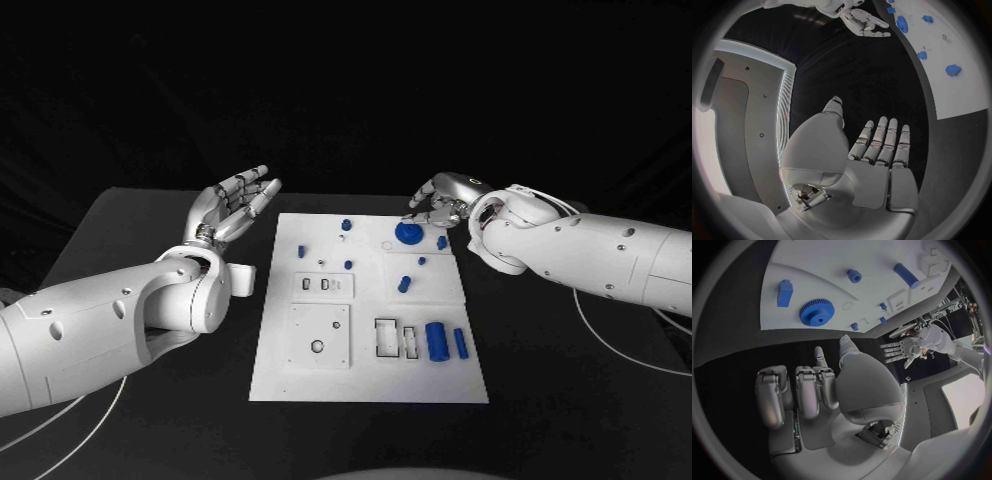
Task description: Assemble the parts on the task board
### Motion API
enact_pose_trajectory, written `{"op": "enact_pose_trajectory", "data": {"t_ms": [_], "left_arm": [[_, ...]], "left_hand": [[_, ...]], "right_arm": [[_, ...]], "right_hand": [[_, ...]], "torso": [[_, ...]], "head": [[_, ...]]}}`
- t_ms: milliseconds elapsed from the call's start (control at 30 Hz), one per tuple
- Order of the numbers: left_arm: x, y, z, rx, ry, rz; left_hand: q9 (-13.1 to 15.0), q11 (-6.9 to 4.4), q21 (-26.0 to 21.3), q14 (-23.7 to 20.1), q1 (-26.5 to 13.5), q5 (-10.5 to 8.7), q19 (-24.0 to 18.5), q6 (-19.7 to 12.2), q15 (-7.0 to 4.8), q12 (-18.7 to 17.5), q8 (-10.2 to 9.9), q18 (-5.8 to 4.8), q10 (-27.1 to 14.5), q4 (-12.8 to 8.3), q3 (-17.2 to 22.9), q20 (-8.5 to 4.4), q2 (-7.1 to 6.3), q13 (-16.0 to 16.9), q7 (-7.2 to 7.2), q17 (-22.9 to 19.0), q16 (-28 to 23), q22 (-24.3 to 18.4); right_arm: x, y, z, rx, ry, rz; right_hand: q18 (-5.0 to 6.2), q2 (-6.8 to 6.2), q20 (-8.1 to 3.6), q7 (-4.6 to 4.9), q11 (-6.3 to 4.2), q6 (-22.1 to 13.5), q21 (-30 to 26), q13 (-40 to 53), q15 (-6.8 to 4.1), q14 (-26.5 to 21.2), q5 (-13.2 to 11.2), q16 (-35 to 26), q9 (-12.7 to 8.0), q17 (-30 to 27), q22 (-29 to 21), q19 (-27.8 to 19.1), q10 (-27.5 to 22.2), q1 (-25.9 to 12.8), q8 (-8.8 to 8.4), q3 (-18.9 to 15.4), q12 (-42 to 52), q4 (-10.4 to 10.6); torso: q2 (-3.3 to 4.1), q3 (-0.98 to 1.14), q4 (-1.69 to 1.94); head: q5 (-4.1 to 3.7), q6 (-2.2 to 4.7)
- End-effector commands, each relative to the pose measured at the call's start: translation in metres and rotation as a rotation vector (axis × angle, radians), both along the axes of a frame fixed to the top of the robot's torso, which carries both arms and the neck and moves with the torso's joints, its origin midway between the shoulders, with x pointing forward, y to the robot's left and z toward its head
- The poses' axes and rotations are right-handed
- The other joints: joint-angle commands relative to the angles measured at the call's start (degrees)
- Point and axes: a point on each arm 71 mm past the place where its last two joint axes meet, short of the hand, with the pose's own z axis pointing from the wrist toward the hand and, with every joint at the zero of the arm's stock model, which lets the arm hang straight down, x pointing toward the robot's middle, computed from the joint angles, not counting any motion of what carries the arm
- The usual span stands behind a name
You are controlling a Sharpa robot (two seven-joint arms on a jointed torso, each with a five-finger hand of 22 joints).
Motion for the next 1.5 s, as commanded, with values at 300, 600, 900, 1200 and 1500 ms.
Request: {"op": "enact_pose_trajectory", "data": {"t_ms": [300,600,900,1200,1500], "left_arm": [[-0.001,0.0,0.002,-0.005,-0.012,-0.02],[-0.002,0.001,0.002,-0.005,-0.013,-0.018],[-0.002,0.001,0.002,-0.005,-0.013,-0.019],[-0.002,0.001,0.002,-0.006,-0.014,-0.019],[-0.002,0.002,0.002,-0.005,-0.014,-0.017]], "left_hand": [[0.0,0.25,0.1,-0.2,-0.2,0.03,-0.2,0.2,0.03,0.1,0.3,0.99,0.1,0.0,0.4,-0.03,0.57,-0.1,6.75,0.0,0.2,-0.1],[0.0,0.25,0.1,-0.2,-0.2,0.03,-0.2,0.2,0.03,0.1,0.3,0.99,0.1,0.0,0.4,-0.03,0.57,-0.1,6.75,0.0,0.2,-0.1],[0.0,0.25,0.1,-0.2,-0.2,0.03,-0.2,0.2,0.03,0.1,0.3,0.99,0.1,0.0,0.4,-0.03,0.57,-0.1,6.75,0.0,0.2,-0.1],[0.0,0.26,0.1,-0.2,-0.1,0.06,-0.3,0.0,0.04,0.1,0.3,0.99,0.1,0.0,0.4,-0.03,0.65,-0.1,6.76,0.0,0.2,-0.1],[0.0,0.26,0.1,-0.2,-0.1,0.06,-0.3,0.0,0.04,0.1,0.3,0.99,0.1,0.0,0.4,-0.03,0.65,-0.1,6.76,0.0,0.2,-0.1]], "right_arm": [[0.006,0.006,-0.014,-0.122,0.051,-0.03],[0.007,0.011,-0.02,-0.154,0.091,-0.037],[0.007,0.012,-0.022,-0.167,0.11,-0.044],[0.005,0.013,-0.023,-0.167,0.12,-0.051],[0.004,0.013,-0.02,-0.149,0.091,-0.056]], "right_hand": [[-0.37,-3.93,0.57,1.33,1.53,-1.4,0.2,15.0,0.62,6.1,9.2,0.2,2.8,15.1,15.1,6.3,5.9,0.5,-1.6,5.3,0.2,-2.5],[-0.37,-5.55,0.94,1.64,1.85,-1.8,0.2,15.0,0.92,6.1,14.2,0.2,4.6,15.1,15.1,6.3,5.9,0.5,-2.12,8.6,0.2,-4.0],[-0.37,-5.88,0.99,1.71,1.91,-2.0,0.2,15.0,0.98,6.1,14.6,0.2,4.9,15.1,15.1,6.3,5.9,0.2,-2.28,9.0,0.2,-4.1],[-0.37,-6.24,1.05,1.69,1.9,-1.9,0.2,15.0,1.01,6.1,13.1,0.2,5.5,15.1,15.1,6.3,5.9,-0.5,-2.3,9.4,0.2,-4.0],[-0.37,-6.05,1.07,1.72,1.92,-2.1,0.2,15.0,1.02,6.1,13.0,0.2,5.7,15.1,15.1,6.3,5.9,-0.6,-2.42,9.8,0.2,-4.0]], "torso": [[0.01,-0.02,0.01],[-0.03,0.01,-0.03],[-0.05,-0.04,-0.05],[-0.04,-0.02,0.03],[-0.07,-0.01,0.01]], "head": [[0.18,-0.22],[0.12,-0.4],[-0.11,-0.67],[-0.19,-0.77],[-0.14,-0.71]]}}
